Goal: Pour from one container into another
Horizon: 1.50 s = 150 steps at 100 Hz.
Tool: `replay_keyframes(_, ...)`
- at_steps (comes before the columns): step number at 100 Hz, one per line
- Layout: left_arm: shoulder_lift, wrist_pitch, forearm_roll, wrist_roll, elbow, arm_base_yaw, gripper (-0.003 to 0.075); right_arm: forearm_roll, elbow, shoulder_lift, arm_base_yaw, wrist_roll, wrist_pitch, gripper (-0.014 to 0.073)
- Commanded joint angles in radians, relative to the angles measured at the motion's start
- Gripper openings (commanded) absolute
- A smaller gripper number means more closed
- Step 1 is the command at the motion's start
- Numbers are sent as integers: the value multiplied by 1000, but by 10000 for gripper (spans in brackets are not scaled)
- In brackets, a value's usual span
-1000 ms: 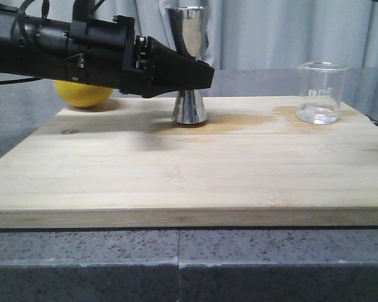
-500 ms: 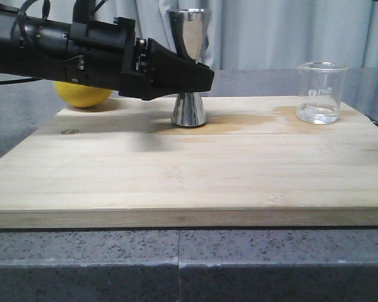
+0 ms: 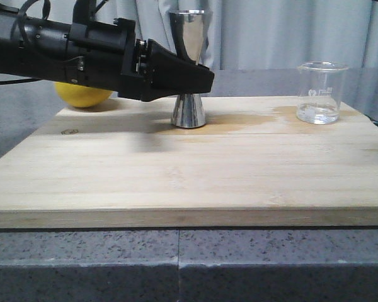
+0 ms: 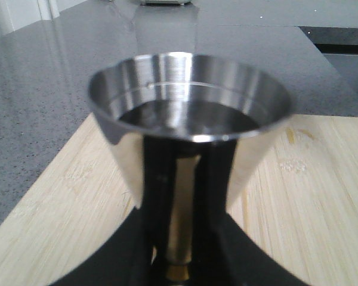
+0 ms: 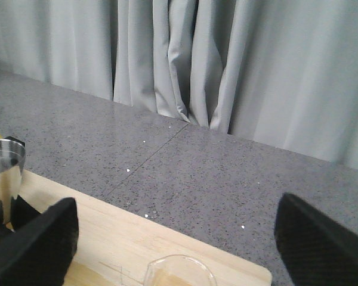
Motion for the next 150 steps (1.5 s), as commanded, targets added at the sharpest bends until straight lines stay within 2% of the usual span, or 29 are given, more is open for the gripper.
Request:
replay_keyframes(1, -51, 60, -63, -1, -27, 2, 92, -2, -22, -17, -9, -7, -91, 607)
replay_keyframes(32, -51, 60, -63, -1, -27, 2, 262, -2, -24, -17, -9, -7, -110, 607)
replay_keyframes(44, -51, 60, -63, -2, -27, 2, 358, -2, -24, -17, -9, -7, -110, 607)
replay_keyframes(56, -51, 60, -63, -15, -27, 2, 487, -2, -24, -17, -9, -7, -110, 607)
replay_keyframes(68, -51, 60, -63, -69, -27, 2, 564, -2, -24, -17, -9, -7, -110, 607)
replay_keyframes(79, -55, 58, -23, -86, -27, 2, 569, 4, -26, -17, -9, -7, -99, 607)
replay_keyframes(86, -64, 45, -7, -122, -27, 2, 569, 12, -44, -17, -9, -7, -44, 607)
replay_keyframes(101, -101, -47, 62, -193, -27, 2, 569, 12, -128, -17, -9, -7, 144, 607)
replay_keyframes(131, -202, -119, 233, -365, -27, 2, 568, 24, -277, -17, -9, -7, 466, 607)
replay_keyframes(150, -298, -177, 413, -563, -27, 2, 568, 60, -399, -17, -9, -7, 741, 607)
